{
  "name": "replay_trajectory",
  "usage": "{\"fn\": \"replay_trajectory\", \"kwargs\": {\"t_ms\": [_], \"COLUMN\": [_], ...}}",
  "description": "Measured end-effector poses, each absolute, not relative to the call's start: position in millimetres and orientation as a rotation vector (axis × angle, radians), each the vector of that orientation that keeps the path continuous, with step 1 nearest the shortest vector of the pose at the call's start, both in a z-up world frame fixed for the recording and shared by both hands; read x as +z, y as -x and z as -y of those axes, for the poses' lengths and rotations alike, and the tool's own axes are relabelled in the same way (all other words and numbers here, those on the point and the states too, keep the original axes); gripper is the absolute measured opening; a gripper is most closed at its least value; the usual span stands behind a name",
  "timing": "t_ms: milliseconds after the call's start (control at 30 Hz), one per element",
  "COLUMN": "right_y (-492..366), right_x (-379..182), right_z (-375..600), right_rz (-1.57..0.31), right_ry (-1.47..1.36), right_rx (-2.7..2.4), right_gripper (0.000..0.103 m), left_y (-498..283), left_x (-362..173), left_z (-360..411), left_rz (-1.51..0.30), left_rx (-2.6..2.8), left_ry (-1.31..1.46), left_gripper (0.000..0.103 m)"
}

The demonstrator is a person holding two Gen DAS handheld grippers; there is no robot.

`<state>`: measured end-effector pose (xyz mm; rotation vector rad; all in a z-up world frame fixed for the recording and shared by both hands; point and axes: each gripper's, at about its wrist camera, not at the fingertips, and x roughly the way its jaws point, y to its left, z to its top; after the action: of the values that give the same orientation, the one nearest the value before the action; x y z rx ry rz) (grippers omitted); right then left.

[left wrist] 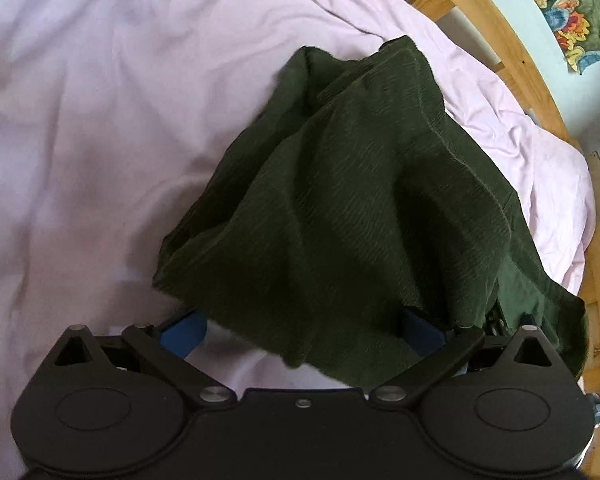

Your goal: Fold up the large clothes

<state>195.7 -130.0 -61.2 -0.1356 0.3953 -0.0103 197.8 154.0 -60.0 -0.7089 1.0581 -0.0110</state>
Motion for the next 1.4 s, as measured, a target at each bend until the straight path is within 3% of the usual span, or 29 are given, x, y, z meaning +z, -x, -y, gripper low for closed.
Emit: {"fn": "replay_trajectory", "kwargs": {"t_ms": [667, 733, 800, 867, 900, 967, 1033, 1167, 1233, 1333, 1367, 1400], "right_y": [-194.0, -193.9, -193.8, -193.6, -193.5, -193.3, -193.2, -193.4, -193.6, -194.9, -196.5, -199.6], "right_x": [-62.4, -62.4, -62.3, -61.8, -61.7, -61.5, -61.5, -61.3, -61.3, -60.5, -58.7, -54.5], "right_z": [129.7, 130.1, 130.3, 129.9, 129.9, 130.7, 130.0, 129.5, 129.8, 130.1, 132.4, 136.7], "right_rz": [-0.368, -0.367, -0.367, -0.365, -0.365, -0.364, -0.362, -0.364, -0.364, -0.373, -0.387, -0.422], "right_ry": [0.126, 0.126, 0.124, 0.123, 0.123, 0.119, 0.121, 0.117, 0.115, 0.105, 0.092, 0.072], "right_rx": [-0.017, -0.017, -0.017, -0.019, -0.020, -0.020, -0.021, -0.020, -0.020, -0.018, -0.010, 0.009], "right_gripper": [0.102, 0.102, 0.102, 0.102, 0.102, 0.102, 0.102, 0.102, 0.102, 0.102, 0.102, 0.102], "left_y": [-216.2, -214.5, -208.1, -202.4, -199.4, -194.2, -192.5, -198.7, -199.1, -195.9, -194.1, -190.9], "left_x": [-65.5, -66.5, -64.0, -56.4, -50.7, -40.0, -36.4, -47.0, -53.5, -49.2, -43.9, -36.6], "left_z": [-153.9, -159.5, -161.1, -150.8, -143.3, -132.4, -124.6, -135.7, -145.6, -148.1, -145.8, -144.0], "left_rz": [-1.041, -1.019, -0.983, -0.942, -0.914, -0.848, -0.828, -0.879, -0.900, -0.865, -0.846, -0.816], "left_rx": [0.038, 0.069, 0.117, 0.128, 0.131, 0.119, 0.110, 0.140, 0.137, 0.113, 0.097, 0.073], "left_ry": [0.740, 0.779, 0.776, 0.696, 0.639, 0.543, 0.475, 0.540, 0.628, 0.681, 0.673, 0.672], "left_gripper": [0.102, 0.097, 0.080, 0.071, 0.058, 0.045, 0.044, 0.065, 0.064, 0.038, 0.023, 0.021]}}
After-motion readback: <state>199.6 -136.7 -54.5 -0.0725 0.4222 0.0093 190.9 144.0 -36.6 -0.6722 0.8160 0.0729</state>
